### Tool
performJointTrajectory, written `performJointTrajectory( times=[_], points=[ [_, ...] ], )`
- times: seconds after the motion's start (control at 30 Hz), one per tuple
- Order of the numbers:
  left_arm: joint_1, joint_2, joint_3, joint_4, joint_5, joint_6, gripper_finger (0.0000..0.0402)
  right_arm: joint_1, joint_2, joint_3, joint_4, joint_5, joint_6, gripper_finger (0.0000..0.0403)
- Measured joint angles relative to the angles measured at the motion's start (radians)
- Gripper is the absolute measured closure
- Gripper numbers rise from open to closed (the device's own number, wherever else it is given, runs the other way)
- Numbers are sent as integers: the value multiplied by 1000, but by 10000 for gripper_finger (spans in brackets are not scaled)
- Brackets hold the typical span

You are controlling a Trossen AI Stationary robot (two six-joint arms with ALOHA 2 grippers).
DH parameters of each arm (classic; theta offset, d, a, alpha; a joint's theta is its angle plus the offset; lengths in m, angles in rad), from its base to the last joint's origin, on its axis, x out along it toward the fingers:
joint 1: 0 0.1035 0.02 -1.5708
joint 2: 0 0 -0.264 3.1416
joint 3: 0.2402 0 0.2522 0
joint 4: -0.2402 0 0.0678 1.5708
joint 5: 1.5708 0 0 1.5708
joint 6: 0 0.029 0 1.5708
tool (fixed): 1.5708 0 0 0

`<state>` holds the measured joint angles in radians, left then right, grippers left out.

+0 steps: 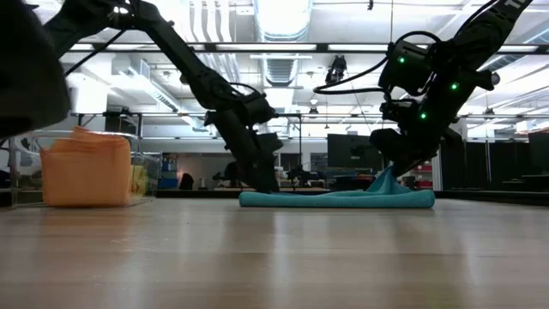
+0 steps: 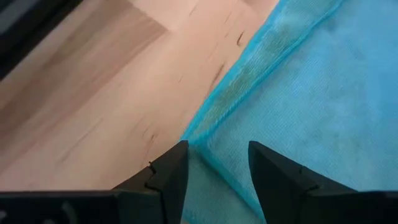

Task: Roll microfiber towels into tight, uniform cylinder then place into a basket
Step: Fold the blue microfiber towel

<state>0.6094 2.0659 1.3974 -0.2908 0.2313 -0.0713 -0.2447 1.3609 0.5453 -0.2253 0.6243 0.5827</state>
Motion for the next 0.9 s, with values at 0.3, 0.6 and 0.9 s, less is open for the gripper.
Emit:
performJointTrajectory(
  times=[0.3, 0.6, 0.9],
  points=[
    [0, -2, 3, 58, 4, 2, 251, 0, 0, 0, 1, 0, 0, 394],
    [0, -2, 1, 29, 4, 8, 281, 0, 0, 0, 1, 0, -2, 394],
    [-5, -2, -1, -2, 22, 3, 291, 0, 0, 0, 0, 0, -2, 394]
  ],
)
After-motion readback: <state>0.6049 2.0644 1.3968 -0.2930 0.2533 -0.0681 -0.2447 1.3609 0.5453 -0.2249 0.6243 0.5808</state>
